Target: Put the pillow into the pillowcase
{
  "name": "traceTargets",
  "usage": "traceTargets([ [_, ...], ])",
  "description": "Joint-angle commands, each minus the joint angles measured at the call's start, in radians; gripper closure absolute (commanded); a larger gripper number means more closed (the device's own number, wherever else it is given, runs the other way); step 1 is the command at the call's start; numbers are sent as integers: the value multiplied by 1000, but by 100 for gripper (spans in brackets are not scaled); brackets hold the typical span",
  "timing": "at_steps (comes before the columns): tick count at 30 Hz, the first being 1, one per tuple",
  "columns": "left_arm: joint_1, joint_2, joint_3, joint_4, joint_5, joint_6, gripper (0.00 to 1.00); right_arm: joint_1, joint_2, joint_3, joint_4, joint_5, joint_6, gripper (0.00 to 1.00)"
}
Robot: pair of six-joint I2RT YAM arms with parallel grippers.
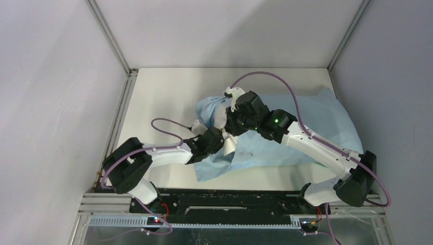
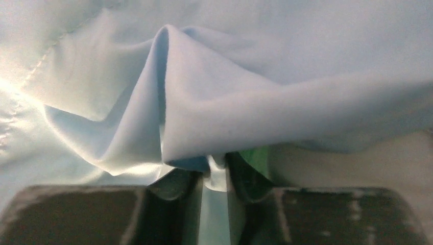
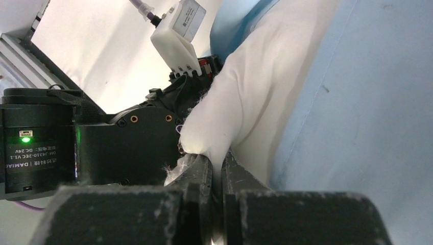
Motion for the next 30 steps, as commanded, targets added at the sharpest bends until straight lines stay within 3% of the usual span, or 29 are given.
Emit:
traceTargets([
  [1, 12, -19, 38, -4, -89, 44, 89, 5, -2, 24, 71, 6, 25, 100],
  [2, 12, -47, 26, -34, -103, 57, 99, 5, 3, 26, 71, 27, 23, 100],
  [3, 9, -90, 10, -59, -114, 79, 100, 4, 12, 25, 75, 63, 21, 100],
  [9, -29, -483, -212, -79, -119, 198, 100, 39, 160, 27, 118, 279, -10, 100],
  [15, -40, -886, -261, -208, -30, 353, 100, 56, 387, 38, 154, 436, 28, 100],
  [20, -40, -983, -258, -194, 26, 412, 100, 87, 462, 67, 168, 422, 32, 100],
  [24, -36, -935, -235, -174, 25, 425, 100, 84, 400, 70, 173, 272, 30, 98],
  [27, -28, -896, -238, -146, 29, 399, 100, 77, 276, 74, 193, 152, 23, 62],
  [30, -10, -876, -238, -156, 31, 383, 100, 81, 161, 111, 163, 104, 19, 41],
])
